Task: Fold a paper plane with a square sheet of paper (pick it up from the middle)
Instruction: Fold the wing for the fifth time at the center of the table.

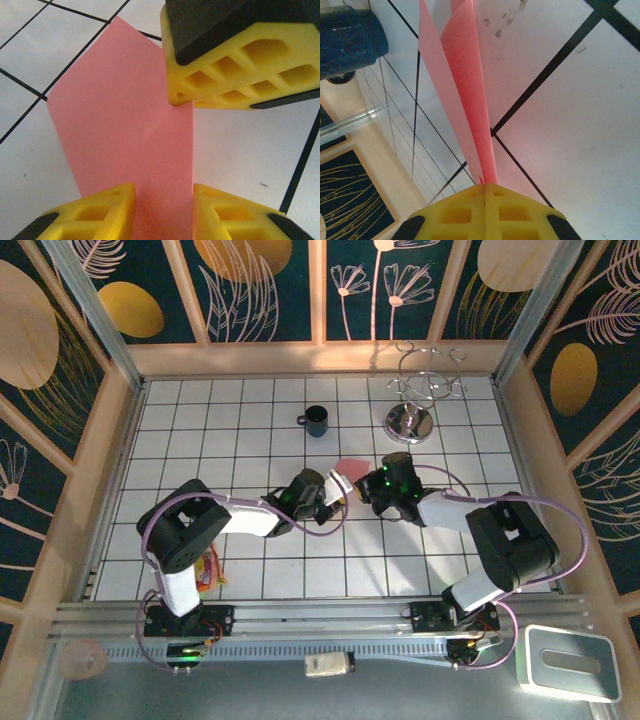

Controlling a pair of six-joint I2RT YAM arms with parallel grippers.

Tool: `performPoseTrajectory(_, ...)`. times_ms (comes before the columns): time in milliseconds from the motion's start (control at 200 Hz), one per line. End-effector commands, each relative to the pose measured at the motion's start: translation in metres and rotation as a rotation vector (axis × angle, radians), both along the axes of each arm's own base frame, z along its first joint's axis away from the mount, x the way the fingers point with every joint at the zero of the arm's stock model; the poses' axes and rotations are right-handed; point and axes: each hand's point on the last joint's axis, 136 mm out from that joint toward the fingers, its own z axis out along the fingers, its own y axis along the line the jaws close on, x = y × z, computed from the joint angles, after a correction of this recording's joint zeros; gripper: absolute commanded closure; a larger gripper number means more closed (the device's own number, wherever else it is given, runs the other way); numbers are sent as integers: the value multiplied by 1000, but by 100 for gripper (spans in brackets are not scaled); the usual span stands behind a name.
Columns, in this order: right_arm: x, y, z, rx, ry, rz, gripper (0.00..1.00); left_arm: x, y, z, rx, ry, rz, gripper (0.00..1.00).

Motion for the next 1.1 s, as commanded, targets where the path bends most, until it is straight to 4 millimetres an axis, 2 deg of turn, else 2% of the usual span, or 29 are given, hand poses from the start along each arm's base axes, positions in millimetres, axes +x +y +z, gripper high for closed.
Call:
performPoseTrajectory(0, 6, 1, 5, 7, 6, -6, 99, 1, -5, 0, 8, -20, -19, 70)
performPoseTrajectory(95, 7, 2, 7, -3, 2, 5, 94, 1, -6, 1, 2, -20, -22, 76)
performPoseTrajectory(175, 8, 1, 7, -16, -2, 14, 83, 0, -6, -1, 1, -13, -25, 80)
performPoseTrajectory(325, 10, -6, 9, -68, -19, 19, 54, -6, -6, -6, -25, 23, -23, 86)
performPoseTrajectory(435, 11, -22, 12, -118, -48, -7, 44, -12, -7, -9, -62, 64, -18, 87)
performPoseTrajectory(581, 14, -44, 18, -195, -83, -34, 43, -21, -7, -13, -97, 123, -18, 87)
performPoseTrajectory(766, 11, -60, 20, -245, -97, -52, 43, -29, -6, -19, -129, 189, -10, 86)
performPoseTrajectory(1096, 7, -68, 19, -284, -125, -30, 43, -33, -5, -25, -188, 300, 21, 86)
